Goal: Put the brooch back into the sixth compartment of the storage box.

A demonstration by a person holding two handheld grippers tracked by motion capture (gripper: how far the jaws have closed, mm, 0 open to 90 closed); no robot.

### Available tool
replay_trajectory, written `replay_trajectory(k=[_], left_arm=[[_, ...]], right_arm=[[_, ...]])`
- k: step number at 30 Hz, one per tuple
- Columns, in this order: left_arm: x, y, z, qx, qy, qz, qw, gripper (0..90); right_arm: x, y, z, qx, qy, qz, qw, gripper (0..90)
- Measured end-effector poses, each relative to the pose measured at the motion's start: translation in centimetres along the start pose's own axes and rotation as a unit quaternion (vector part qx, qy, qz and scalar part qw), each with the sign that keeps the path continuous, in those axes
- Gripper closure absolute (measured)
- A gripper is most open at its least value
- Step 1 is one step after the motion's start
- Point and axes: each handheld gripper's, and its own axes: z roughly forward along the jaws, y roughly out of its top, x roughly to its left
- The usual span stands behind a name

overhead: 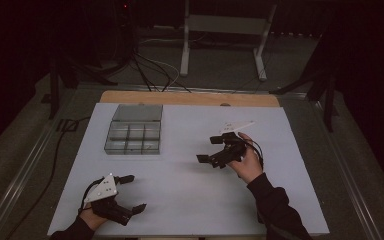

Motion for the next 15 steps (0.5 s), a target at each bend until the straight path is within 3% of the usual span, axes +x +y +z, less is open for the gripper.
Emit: replay_trajectory(k=[4, 15], left_arm=[[0.0, 0.0, 0.0, 0.0, 0.0, 0.0, 1.0, 1.1], [0.0, 0.0, 0.1, 0.003, 0.0, 0.0, 1.0, 1.1]], right_arm=[[-0.1, -1.5, -0.9, 0.002, -0.013, -0.001, 0.9999, 0.0], [0.4, -6.0, -3.8, -0.017, -0.007, 0.016, 0.9997, 0.0]])
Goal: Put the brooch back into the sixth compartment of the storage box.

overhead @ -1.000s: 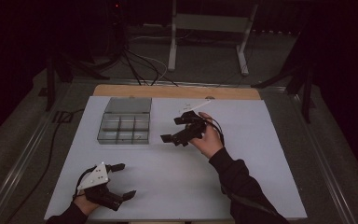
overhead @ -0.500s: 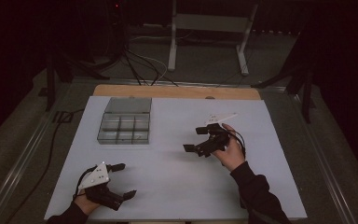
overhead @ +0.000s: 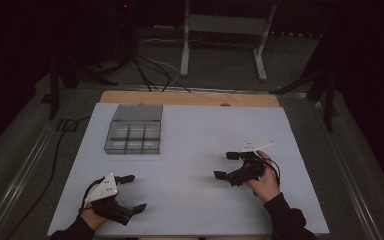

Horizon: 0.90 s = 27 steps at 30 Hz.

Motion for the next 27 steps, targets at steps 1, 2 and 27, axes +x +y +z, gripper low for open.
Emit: replay_trajectory(k=[1, 2, 27], left_arm=[[0.0, 0.0, 0.0, 0.002, 0.0, 0.0, 1.0, 1.1], [0.0, 0.0, 0.0, 0.001, 0.0, 0.001, 1.0, 1.1], [0.0, 0.0, 0.1, 0.001, -0.004, 0.0, 1.0, 1.1]], right_arm=[[0.0, -0.4, -0.2, 0.0, -0.001, 0.002, 1.0, 0.0], [0.1, -0.8, -0.4, 0.003, -0.003, 0.001, 1.0, 0.0], [0.3, -9.1, -5.7, 0.011, -0.071, 0.028, 0.997, 0.0]])
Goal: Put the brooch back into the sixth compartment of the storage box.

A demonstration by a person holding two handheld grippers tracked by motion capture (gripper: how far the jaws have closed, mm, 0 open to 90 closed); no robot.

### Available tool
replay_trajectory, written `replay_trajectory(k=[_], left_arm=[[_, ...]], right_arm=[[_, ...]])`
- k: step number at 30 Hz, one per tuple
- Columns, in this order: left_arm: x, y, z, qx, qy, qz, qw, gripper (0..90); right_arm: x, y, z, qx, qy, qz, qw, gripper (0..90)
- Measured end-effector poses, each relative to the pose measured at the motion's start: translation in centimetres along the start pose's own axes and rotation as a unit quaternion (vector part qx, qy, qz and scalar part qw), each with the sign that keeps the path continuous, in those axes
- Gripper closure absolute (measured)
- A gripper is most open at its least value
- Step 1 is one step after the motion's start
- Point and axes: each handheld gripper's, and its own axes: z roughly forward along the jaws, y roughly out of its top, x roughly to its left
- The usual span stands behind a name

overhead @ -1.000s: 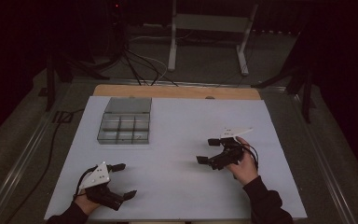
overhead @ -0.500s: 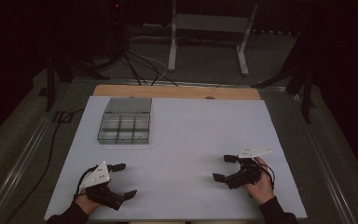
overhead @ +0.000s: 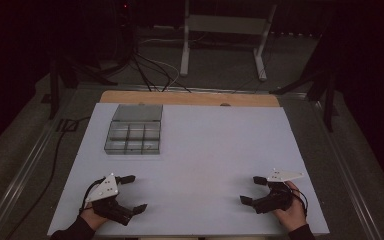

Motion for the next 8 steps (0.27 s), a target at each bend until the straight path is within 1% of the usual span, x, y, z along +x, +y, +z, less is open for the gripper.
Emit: replay_trajectory(k=[3, 5, 8], left_arm=[[0.01, 0.0, 0.03, 0.0, -0.001, 0.0, 1.0, 1.1], [0.03, 0.01, 0.02, -0.001, -0.001, -0.001, 1.0, 1.1], [0.05, 0.02, 0.03, 0.0, -0.001, -0.001, 1.0, 1.1]], right_arm=[[-0.05, 0.11, -0.16, -0.009, -0.002, 0.0, 1.0, 0.0], [-0.13, 0.07, -0.15, -0.006, -0.006, -0.001, 1.0, 0.0], [-0.25, -0.04, -0.14, -0.006, -0.003, 0.005, 1.0, 0.0]])
